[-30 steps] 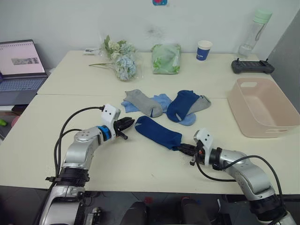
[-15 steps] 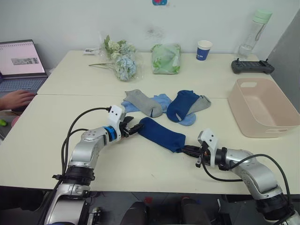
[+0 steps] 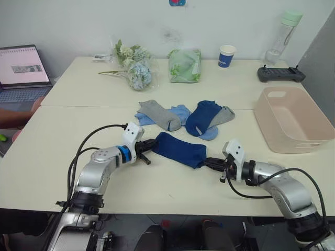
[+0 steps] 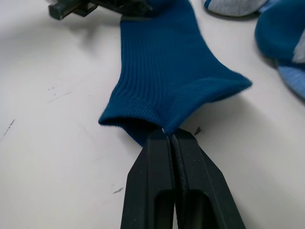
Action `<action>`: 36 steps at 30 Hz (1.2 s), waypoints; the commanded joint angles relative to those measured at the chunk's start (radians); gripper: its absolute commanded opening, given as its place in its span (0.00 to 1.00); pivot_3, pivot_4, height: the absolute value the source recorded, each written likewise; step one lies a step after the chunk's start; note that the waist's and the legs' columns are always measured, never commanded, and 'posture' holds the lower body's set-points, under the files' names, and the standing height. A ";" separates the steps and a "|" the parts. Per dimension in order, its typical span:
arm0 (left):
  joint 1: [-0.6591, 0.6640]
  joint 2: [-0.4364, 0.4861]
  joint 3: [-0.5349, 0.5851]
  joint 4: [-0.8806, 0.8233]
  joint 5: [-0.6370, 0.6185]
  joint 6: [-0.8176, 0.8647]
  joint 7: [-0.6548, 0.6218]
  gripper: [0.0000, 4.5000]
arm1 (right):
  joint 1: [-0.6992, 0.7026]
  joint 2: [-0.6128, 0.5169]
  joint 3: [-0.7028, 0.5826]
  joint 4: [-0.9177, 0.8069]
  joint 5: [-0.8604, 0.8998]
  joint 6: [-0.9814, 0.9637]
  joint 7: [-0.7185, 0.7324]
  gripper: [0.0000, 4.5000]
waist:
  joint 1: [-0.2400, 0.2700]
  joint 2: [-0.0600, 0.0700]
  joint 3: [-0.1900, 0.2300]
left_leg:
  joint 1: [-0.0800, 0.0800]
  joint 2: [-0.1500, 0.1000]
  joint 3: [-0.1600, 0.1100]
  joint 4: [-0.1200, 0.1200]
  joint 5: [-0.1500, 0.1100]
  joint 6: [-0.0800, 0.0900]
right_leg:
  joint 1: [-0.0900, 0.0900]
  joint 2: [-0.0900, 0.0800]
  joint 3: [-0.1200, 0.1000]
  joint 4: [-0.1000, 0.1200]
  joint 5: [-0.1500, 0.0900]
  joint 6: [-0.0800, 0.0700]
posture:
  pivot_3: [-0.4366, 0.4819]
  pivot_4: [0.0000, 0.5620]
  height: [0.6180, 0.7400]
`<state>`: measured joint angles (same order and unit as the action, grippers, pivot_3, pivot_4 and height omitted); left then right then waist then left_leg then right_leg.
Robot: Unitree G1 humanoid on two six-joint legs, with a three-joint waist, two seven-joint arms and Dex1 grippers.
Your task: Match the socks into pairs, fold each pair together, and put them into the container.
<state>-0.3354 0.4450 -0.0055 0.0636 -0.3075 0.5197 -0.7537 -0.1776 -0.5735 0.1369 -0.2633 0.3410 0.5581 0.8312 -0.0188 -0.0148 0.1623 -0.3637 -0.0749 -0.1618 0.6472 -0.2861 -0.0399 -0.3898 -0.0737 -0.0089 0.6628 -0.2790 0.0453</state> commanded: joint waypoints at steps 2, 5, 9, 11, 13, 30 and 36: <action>0.133 -0.021 0.070 -0.298 -0.118 0.166 0.085 0.01 | -0.017 -0.045 -0.049 -0.024 0.054 0.014 0.060 0.00 | -0.004 0.000 0.000 | 0.000 0.000 0.000 0.000 0.000 0.000 | 0.000 0.000 0.001 0.000 0.000 0.000 | 0.48 0.27 1.00; 0.251 -0.059 0.101 -0.502 -0.218 0.300 0.163 0.01 | -0.038 -0.086 -0.062 -0.008 0.082 0.033 0.108 0.00 | -0.004 0.000 0.000 | 0.000 0.000 0.001 0.000 0.000 0.000 | 0.001 -0.001 0.002 -0.001 0.000 0.000 | 0.48 0.27 1.00; 0.407 -0.078 0.074 -0.667 -0.236 0.372 0.250 0.01 | -0.064 -0.157 -0.039 0.022 0.088 0.056 0.197 0.00 | -0.004 0.000 0.000 | 0.001 0.000 0.001 0.000 0.000 0.001 | 0.001 -0.001 0.002 0.000 0.000 0.000 | 0.48 0.27 1.00; 0.448 -0.108 0.077 -0.696 -0.238 0.375 0.296 0.01 | -0.067 -0.176 -0.042 0.036 0.093 0.058 0.217 0.00 | -0.002 0.000 0.000 | 0.001 0.000 0.001 0.000 0.000 0.001 | 0.001 -0.001 0.001 0.000 0.000 0.000 | 0.48 0.27 1.00; 0.484 -0.138 0.079 -0.711 -0.239 0.368 0.334 0.01 | -0.070 -0.185 -0.040 0.060 0.077 0.047 0.223 0.00 | 0.001 0.000 0.000 | 0.001 0.000 0.001 0.000 0.000 0.001 | 0.001 -0.001 0.001 0.000 0.000 0.000 | 0.48 0.27 1.00; 0.557 -0.015 0.141 -0.712 -0.229 0.242 0.273 0.71 | -0.055 -0.296 -0.147 -0.025 0.137 0.065 0.277 0.61 | 0.017 0.000 0.000 | 0.000 0.001 0.003 -0.001 0.000 0.001 | 0.001 -0.001 0.001 -0.003 0.000 0.000 | 0.48 0.27 1.00; 0.499 0.057 0.160 -0.678 -0.218 0.079 0.146 0.62 | -0.087 -0.164 -0.028 -0.078 0.066 -0.060 0.233 0.49 | 0.019 0.000 0.000 | 0.000 0.001 0.003 -0.001 0.000 0.001 | 0.001 0.000 0.001 -0.003 0.000 0.000 | 0.48 0.27 1.00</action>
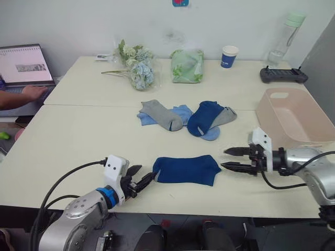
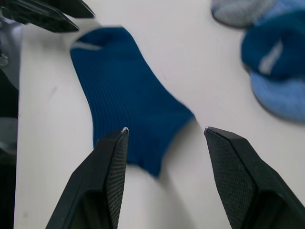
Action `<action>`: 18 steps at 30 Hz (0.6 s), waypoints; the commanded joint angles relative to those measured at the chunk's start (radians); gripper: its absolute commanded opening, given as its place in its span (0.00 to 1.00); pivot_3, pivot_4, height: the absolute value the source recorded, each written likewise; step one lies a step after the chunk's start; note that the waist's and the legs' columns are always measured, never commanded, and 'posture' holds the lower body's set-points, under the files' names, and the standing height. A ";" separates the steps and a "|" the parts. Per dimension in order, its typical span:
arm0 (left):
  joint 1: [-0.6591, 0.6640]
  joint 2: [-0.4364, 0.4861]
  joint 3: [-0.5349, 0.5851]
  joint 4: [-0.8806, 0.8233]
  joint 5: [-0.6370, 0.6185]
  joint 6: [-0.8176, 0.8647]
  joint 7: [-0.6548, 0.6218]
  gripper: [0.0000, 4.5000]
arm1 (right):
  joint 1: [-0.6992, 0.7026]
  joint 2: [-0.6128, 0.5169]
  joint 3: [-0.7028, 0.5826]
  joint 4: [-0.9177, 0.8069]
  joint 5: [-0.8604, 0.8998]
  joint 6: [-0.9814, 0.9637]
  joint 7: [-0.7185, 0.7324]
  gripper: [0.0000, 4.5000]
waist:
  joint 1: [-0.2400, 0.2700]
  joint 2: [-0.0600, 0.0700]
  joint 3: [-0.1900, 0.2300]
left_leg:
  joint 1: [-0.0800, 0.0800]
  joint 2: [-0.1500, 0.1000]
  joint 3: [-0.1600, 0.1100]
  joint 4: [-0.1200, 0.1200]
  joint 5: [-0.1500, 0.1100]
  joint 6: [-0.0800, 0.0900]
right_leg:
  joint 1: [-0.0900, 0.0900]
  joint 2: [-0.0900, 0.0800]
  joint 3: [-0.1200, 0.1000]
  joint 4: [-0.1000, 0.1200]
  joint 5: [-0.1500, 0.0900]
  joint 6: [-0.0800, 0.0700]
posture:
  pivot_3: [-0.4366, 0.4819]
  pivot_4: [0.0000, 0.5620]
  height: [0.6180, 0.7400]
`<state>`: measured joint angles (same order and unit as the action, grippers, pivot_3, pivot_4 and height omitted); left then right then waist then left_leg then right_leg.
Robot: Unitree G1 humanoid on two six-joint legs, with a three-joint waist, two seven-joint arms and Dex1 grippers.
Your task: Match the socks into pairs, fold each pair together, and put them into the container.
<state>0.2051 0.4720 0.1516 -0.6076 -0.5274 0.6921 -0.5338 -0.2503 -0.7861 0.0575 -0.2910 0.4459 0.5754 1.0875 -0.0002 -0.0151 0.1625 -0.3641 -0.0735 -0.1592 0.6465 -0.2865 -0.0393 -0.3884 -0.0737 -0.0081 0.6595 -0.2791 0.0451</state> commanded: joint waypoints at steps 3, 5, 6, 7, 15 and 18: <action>-0.084 0.091 -0.093 0.009 0.064 -0.149 -0.141 0.44 | -0.012 0.100 0.130 -0.020 -0.145 -0.201 -0.055 0.26 | 0.002 0.000 0.000 | 0.000 -0.001 -0.001 0.000 0.000 0.000 | 0.000 -0.001 0.000 0.000 0.000 0.000 | 0.48 0.27 1.00; -0.114 0.122 -0.175 0.059 0.144 -0.208 -0.167 0.29 | 0.012 0.125 0.165 0.015 -0.200 -0.282 -0.069 0.09 | 0.001 0.000 0.000 | 0.000 -0.002 0.000 0.000 0.000 0.000 | 0.000 -0.001 0.000 -0.001 0.000 0.000 | 0.48 0.27 1.00; -0.128 0.127 -0.206 0.089 0.177 -0.234 -0.172 0.23 | 0.024 0.131 0.174 0.032 -0.219 -0.311 -0.077 0.03 | 0.002 0.000 0.000 | 0.000 -0.002 0.000 0.000 0.000 0.000 | 0.000 0.000 0.000 -0.001 0.000 0.000 | 0.48 0.27 1.00; -0.142 0.128 -0.231 0.120 0.204 -0.257 -0.175 0.15 | 0.036 0.132 0.180 0.045 -0.230 -0.327 -0.076 0.00 | 0.002 0.000 0.000 | 0.000 -0.002 0.000 0.000 0.000 0.000 | 0.000 0.000 0.000 -0.001 0.000 0.000 | 0.48 0.27 1.00; -0.201 0.147 -0.351 0.317 0.391 -0.342 -0.164 0.01 | 0.109 0.086 0.153 0.181 -0.299 -0.450 -0.071 0.00 | -0.001 0.001 -0.001 | 0.001 -0.001 0.000 0.000 0.000 0.000 | 0.000 0.000 0.000 0.001 0.000 0.000 | 0.48 0.27 1.00; -0.181 0.144 -0.304 0.301 0.358 -0.339 -0.166 0.01 | 0.126 0.058 0.086 0.180 -0.250 -0.430 -0.062 0.00 | -0.001 0.001 -0.001 | 0.002 -0.001 0.000 0.000 0.000 0.000 | 0.001 0.000 0.000 0.001 0.000 0.000 | 0.48 0.27 1.00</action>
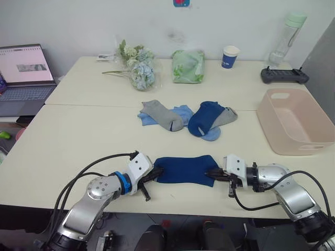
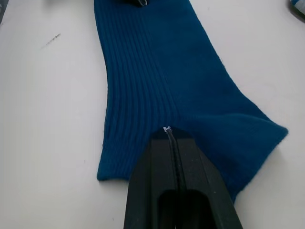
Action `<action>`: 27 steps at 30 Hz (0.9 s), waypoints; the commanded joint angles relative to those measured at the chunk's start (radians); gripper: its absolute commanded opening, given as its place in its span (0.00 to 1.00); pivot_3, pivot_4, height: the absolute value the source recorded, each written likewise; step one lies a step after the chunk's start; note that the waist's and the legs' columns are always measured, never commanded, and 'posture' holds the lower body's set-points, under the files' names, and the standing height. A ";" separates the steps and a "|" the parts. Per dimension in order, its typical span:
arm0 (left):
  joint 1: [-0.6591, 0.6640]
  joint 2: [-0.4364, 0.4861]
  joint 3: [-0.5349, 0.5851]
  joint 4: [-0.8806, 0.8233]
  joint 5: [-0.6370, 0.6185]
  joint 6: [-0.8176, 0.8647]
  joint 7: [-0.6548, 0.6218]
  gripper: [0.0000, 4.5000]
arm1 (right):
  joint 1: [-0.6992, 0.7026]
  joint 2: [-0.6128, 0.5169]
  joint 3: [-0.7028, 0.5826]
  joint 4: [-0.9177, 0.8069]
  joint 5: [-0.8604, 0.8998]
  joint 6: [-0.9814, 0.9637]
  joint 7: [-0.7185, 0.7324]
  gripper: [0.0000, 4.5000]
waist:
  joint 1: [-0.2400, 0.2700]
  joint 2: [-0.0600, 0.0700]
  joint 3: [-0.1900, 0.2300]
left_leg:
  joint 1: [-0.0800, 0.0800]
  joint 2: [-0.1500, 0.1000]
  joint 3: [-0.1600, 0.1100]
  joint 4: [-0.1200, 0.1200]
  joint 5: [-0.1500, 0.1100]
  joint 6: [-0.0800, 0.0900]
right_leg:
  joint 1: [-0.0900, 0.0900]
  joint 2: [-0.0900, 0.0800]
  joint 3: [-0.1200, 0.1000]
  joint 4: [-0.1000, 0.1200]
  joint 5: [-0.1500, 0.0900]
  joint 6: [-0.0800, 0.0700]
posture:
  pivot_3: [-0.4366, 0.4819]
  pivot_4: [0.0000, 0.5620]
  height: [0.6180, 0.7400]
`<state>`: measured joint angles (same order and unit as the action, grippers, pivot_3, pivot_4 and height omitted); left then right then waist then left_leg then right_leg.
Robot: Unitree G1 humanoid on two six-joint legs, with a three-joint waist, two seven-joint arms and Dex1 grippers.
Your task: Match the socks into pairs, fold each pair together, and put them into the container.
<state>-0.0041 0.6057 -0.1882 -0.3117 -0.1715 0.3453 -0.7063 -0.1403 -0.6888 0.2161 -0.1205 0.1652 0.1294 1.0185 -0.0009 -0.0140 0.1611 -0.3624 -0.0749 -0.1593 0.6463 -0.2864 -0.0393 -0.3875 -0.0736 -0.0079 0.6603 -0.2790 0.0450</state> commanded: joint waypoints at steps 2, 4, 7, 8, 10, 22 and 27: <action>0.037 0.021 0.056 -0.006 -0.011 0.008 -0.004 0.01 | 0.029 -0.055 -0.113 -0.002 0.075 0.026 0.028 0.00 | -0.001 0.000 0.000 | 0.000 0.000 0.000 0.000 0.000 0.000 | 0.000 0.000 0.000 0.000 0.000 0.000 | 0.48 0.27 1.00; 0.036 0.011 0.086 -0.028 -0.050 0.003 -0.016 0.01 | 0.041 -0.050 -0.156 -0.028 0.153 0.069 0.042 0.00 | -0.001 0.000 0.000 | 0.000 0.001 -0.001 0.000 0.000 0.000 | 0.000 0.000 0.000 0.000 0.000 0.000 | 0.48 0.27 1.00; 0.019 -0.012 0.175 -0.078 -0.148 0.036 -0.009 0.01 | 0.042 -0.044 -0.219 -0.061 0.227 0.130 0.031 0.00 | -0.003 0.000 0.001 | -0.001 0.002 -0.001 0.000 0.000 0.000 | -0.001 0.000 0.000 0.001 0.000 0.000 | 0.48 0.27 1.00; 0.015 -0.013 0.208 -0.085 -0.162 0.045 0.004 0.01 | 0.033 -0.037 -0.242 -0.063 0.241 0.147 0.010 0.00 | -0.003 0.000 0.001 | -0.001 0.002 -0.001 0.000 0.000 0.000 | -0.001 0.000 0.000 0.001 0.000 0.000 | 0.48 0.27 1.00; 0.015 -0.014 0.268 -0.085 -0.175 0.056 0.034 0.01 | 0.007 -0.016 -0.275 -0.044 0.235 0.155 -0.054 0.00 | -0.002 0.000 0.001 | -0.001 0.002 -0.001 0.000 0.000 0.000 | -0.001 0.000 0.000 0.001 0.000 0.000 | 0.48 0.27 1.00; 0.103 -0.082 0.527 0.125 -0.153 -0.106 0.167 0.70 | -0.062 0.056 -0.279 0.175 0.045 -0.018 -0.226 0.76 | -0.001 0.000 0.000 | -0.001 0.000 0.000 0.000 0.000 0.000 | -0.001 -0.001 0.000 0.000 0.000 0.000 | 0.48 0.27 1.00; 0.116 -0.086 0.509 0.067 -0.173 -0.098 0.149 0.99 | -0.121 0.079 -0.234 0.139 0.049 0.021 -0.199 1.00 | -0.005 0.000 0.000 | -0.001 0.001 0.000 0.000 0.000 0.000 | -0.001 -0.001 0.000 0.001 0.000 0.000 | 0.48 0.27 1.00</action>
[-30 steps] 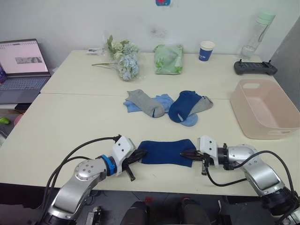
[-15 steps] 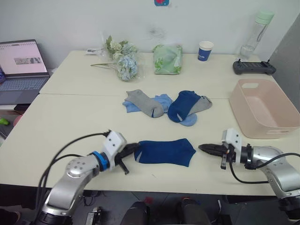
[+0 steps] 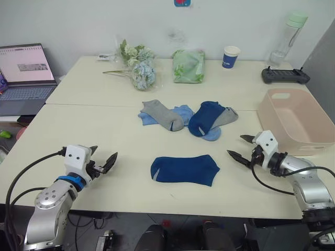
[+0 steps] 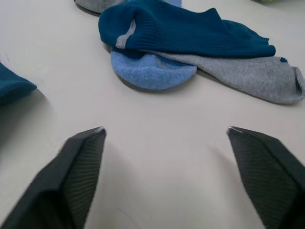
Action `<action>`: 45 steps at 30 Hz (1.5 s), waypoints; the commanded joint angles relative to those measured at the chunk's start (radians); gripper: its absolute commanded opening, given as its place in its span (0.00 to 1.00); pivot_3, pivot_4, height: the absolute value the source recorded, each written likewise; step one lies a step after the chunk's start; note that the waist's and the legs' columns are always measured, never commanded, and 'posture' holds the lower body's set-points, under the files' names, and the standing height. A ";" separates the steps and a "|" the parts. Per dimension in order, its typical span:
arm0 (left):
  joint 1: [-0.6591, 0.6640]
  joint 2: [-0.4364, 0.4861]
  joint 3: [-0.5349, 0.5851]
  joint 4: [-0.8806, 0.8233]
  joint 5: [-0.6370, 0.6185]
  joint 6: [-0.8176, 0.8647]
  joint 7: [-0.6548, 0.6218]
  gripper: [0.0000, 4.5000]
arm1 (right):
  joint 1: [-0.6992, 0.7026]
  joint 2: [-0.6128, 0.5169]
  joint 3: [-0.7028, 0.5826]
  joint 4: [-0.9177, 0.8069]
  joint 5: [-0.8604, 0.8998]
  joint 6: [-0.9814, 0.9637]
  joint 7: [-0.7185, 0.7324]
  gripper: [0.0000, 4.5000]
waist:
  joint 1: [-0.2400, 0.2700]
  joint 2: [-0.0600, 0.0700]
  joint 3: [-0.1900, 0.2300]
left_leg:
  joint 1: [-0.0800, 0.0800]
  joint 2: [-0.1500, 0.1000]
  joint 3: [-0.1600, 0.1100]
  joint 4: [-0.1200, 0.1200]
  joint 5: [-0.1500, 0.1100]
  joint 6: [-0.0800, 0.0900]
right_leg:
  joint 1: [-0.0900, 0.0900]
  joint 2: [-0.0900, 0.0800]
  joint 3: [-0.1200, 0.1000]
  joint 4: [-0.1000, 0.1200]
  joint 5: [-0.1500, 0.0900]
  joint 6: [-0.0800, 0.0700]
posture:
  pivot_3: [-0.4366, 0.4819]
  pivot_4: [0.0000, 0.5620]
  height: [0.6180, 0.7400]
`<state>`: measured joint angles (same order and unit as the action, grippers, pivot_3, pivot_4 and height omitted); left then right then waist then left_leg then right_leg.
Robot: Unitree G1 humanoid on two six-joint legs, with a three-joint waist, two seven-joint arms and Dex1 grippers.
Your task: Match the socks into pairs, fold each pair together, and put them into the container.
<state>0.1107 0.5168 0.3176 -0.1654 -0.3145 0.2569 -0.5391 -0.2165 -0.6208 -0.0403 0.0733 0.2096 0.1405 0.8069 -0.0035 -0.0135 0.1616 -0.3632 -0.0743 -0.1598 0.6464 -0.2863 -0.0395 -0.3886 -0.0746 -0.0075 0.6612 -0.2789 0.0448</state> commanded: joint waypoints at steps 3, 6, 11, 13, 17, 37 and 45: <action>0.000 0.015 -0.019 -0.140 -0.055 0.013 -0.054 0.99 | -0.092 0.028 0.058 -0.085 0.000 0.043 0.007 1.00 | -0.005 0.000 0.000 | 0.000 0.001 0.000 0.000 0.000 0.000 | 0.000 0.000 0.000 0.000 0.000 0.000 | 0.48 0.27 1.00; -0.017 0.038 -0.045 -0.219 -0.095 0.072 -0.082 0.99 | -0.161 0.055 0.113 -0.103 -0.029 0.100 -0.015 1.00 | -0.004 0.000 0.000 | 0.000 0.000 0.000 0.000 0.000 0.000 | 0.000 0.000 0.000 0.000 0.000 0.000 | 0.48 0.27 1.00; -0.099 0.073 -0.115 -0.326 -0.143 0.183 -0.098 0.99 | -0.271 0.135 0.213 -0.098 -0.069 0.192 -0.026 1.00 | -0.005 0.000 0.000 | 0.000 0.001 -0.001 0.000 0.000 0.000 | 0.000 0.001 0.000 0.001 0.000 -0.001 | 0.48 0.27 1.00; -0.110 0.082 -0.147 -0.353 -0.150 0.221 -0.107 0.99 | -0.267 0.139 0.207 -0.127 -0.046 0.227 -0.011 1.00 | -0.005 0.000 0.000 | 0.000 0.000 -0.001 0.000 0.000 0.000 | 0.000 0.001 0.000 0.000 0.000 -0.001 | 0.48 0.27 1.00; -0.087 0.136 -0.213 -0.397 -0.096 0.200 -0.152 0.99 | -0.181 0.069 0.163 -0.299 0.090 0.279 0.128 1.00 | 0.001 0.000 0.000 | -0.002 -0.001 -0.001 0.000 0.000 0.000 | 0.000 0.001 0.000 -0.003 0.000 -0.001 | 0.48 0.27 1.00; -0.155 0.211 -0.546 0.050 0.379 -0.437 -0.325 1.00 | -0.016 -0.153 0.349 -0.150 -0.192 -0.259 0.381 0.86 | 0.008 0.002 0.000 | 0.000 -0.001 0.002 0.000 0.000 0.001 | 0.001 0.001 -0.002 -0.003 0.001 -0.001 | 0.48 0.27 1.00; -0.176 0.212 -0.565 0.079 0.381 -0.460 -0.342 0.49 | -0.034 -0.135 0.337 -0.108 -0.193 -0.295 0.353 0.24 | 0.003 0.003 -0.001 | 0.003 0.000 0.002 0.000 -0.002 0.005 | 0.003 0.002 -0.002 -0.002 0.001 -0.001 | 0.48 0.27 1.00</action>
<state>-0.0626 0.7268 -0.2388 -0.1147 0.0253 -0.2185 -0.8855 -0.2375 -0.7547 0.3079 -0.0487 0.0416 -0.1512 1.1804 -0.0004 -0.0102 0.1610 -0.3603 -0.0747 -0.1582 0.6464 -0.2887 -0.0350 -0.3859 -0.0723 -0.0092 0.6600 -0.2776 0.0439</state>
